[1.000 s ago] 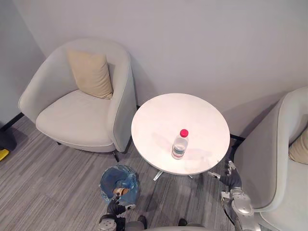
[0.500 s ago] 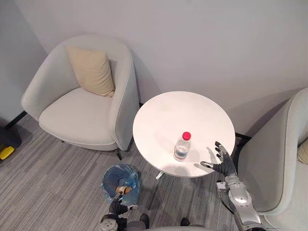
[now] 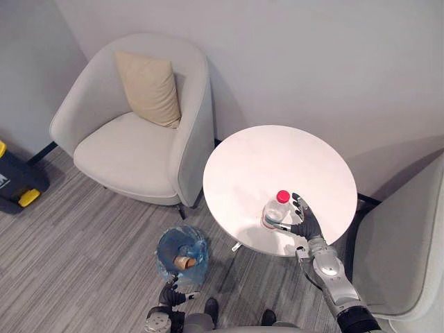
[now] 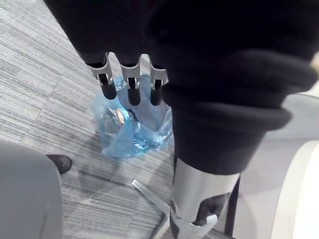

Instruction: Gather rubbish on tea table into small bin, then transfer packed bag to large trash can.

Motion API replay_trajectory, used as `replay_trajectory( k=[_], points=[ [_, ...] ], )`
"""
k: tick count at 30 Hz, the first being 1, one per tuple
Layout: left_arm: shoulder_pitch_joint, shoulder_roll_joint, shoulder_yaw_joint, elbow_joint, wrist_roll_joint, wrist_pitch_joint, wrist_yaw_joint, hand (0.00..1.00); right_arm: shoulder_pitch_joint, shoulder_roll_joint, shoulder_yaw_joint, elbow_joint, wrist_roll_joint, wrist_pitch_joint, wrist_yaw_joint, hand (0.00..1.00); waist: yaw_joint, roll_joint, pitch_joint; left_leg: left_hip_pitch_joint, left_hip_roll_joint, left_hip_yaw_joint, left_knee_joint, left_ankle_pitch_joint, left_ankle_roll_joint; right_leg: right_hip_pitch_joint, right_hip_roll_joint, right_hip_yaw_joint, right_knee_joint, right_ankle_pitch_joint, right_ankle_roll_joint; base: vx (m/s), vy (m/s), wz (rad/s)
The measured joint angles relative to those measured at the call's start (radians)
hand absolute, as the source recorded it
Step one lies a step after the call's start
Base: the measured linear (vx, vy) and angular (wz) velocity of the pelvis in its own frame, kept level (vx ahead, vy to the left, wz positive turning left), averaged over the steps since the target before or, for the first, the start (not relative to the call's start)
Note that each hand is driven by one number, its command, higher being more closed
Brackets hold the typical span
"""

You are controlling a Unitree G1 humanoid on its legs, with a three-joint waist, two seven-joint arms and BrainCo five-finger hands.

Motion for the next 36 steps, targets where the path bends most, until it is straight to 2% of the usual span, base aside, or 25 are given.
replay_trajectory(
  k=[4, 8, 9, 19, 25, 33, 36],
  points=[
    [-0.020, -0.004, 0.000, 0.000, 0.000, -0.007, 0.001, 0.00, -0.056, 0.000, 0.000, 0.015, 0.006, 0.000, -0.018, 0.00, 0.014, 0.013, 0.034, -0.030, -0.001, -0.014, 0.001, 0.011, -0.002, -0.025, 0.000, -0.016, 0.008, 0.000, 0.000, -0.06, -0.006, 0.11],
    [-0.034, -0.005, 0.000, -0.014, -0.005, -0.008, 0.003, 0.00, -0.136, 0.006, 0.004, 0.079, 0.027, 0.001, -0.034, 0.00, 0.025, 0.014, 0.071, -0.053, -0.001, -0.024, 0.008, 0.019, -0.003, -0.044, -0.001, -0.025, 0.020, 0.000, -0.001, -0.05, 0.001, 0.09],
    [-0.035, -0.005, -0.001, -0.018, -0.010, -0.009, 0.003, 0.00, -0.157, 0.009, 0.010, 0.080, 0.029, 0.001, -0.041, 1.00, 0.025, 0.016, 0.080, -0.062, -0.002, -0.024, 0.012, 0.019, -0.003, -0.053, -0.002, -0.025, 0.024, 0.000, -0.001, -0.04, 0.016, 0.01],
    [-0.063, -0.006, -0.010, -0.022, -0.034, -0.016, 0.006, 0.00, -0.255, 0.016, 0.039, 0.118, 0.050, 0.001, -0.047, 1.00, 0.033, 0.027, 0.134, -0.101, -0.008, -0.039, 0.044, 0.018, -0.003, -0.082, -0.009, -0.038, 0.049, -0.004, -0.004, -0.04, 0.010, 0.04],
    [-0.064, -0.007, -0.019, -0.033, -0.040, -0.016, 0.007, 0.00, -0.248, 0.016, 0.056, 0.111, 0.050, 0.006, -0.047, 1.00, 0.049, 0.028, 0.135, -0.103, -0.008, -0.046, 0.046, 0.018, -0.003, -0.083, -0.010, -0.044, 0.059, -0.010, -0.005, -0.02, -0.002, 0.04],
    [-0.062, -0.009, -0.020, -0.034, -0.037, -0.013, 0.007, 0.00, -0.078, 0.019, 0.056, -0.231, 0.036, -0.003, -0.047, 1.00, 0.046, 0.024, 0.133, -0.067, -0.008, -0.051, 0.036, 0.019, -0.003, -0.048, -0.011, -0.047, 0.055, -0.011, -0.004, 0.00, 0.000, 0.00],
    [-0.058, -0.009, -0.022, -0.031, -0.035, -0.013, 0.007, 0.00, -0.031, 0.035, 0.054, -0.302, 0.025, -0.011, -0.043, 1.00, 0.040, 0.017, 0.128, -0.054, -0.007, -0.050, 0.030, 0.021, -0.004, -0.038, -0.012, -0.045, 0.055, -0.012, -0.002, -0.04, 0.002, -0.01]
  ],
)
